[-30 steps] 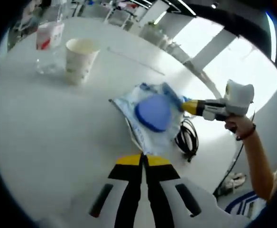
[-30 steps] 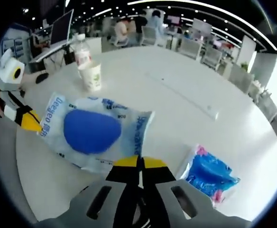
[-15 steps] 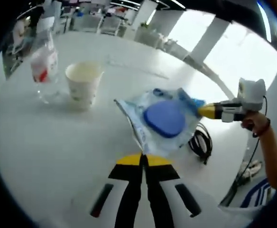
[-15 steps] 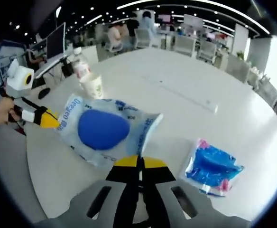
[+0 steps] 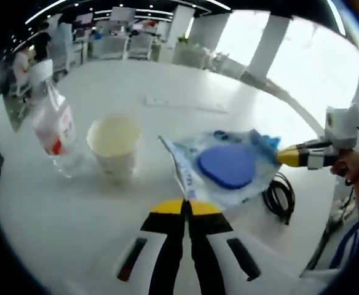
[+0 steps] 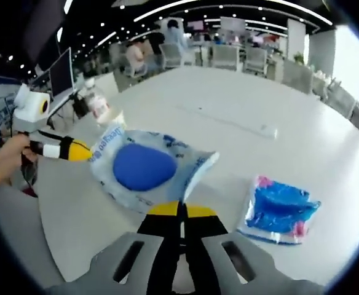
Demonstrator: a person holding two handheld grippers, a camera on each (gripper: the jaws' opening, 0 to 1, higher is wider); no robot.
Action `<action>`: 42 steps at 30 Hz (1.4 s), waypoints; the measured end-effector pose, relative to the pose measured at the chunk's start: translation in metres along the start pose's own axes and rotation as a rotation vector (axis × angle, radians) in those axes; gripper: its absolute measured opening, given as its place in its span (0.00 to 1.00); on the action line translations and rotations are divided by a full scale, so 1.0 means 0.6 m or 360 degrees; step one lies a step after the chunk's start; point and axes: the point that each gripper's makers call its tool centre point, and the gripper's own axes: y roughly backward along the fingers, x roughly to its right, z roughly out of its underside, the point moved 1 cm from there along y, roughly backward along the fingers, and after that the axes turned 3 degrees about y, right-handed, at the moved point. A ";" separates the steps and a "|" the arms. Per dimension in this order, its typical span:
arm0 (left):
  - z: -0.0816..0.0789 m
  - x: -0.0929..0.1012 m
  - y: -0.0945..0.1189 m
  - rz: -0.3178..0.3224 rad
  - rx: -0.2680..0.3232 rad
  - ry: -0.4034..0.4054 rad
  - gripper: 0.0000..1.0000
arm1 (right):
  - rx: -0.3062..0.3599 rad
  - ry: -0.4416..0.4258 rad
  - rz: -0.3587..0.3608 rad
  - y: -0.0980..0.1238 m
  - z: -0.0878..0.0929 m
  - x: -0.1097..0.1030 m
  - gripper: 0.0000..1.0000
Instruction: Arrange the tabletop items into an orderly group along one side of the table until the central work area is clear of visible clutter.
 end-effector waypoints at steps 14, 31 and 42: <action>-0.023 -0.032 -0.057 -0.0111 0.0055 0.0024 0.00 | 0.0052 -0.0147 0.0058 -0.043 -0.004 0.028 0.01; -0.015 -0.052 -0.089 -0.0229 0.0113 0.0008 0.00 | 0.0044 -0.0041 0.0087 -0.082 0.017 0.036 0.01; 0.001 -0.075 -0.091 -0.0295 0.0120 0.0050 0.00 | 0.0046 0.0202 0.0086 -0.106 0.021 0.029 0.01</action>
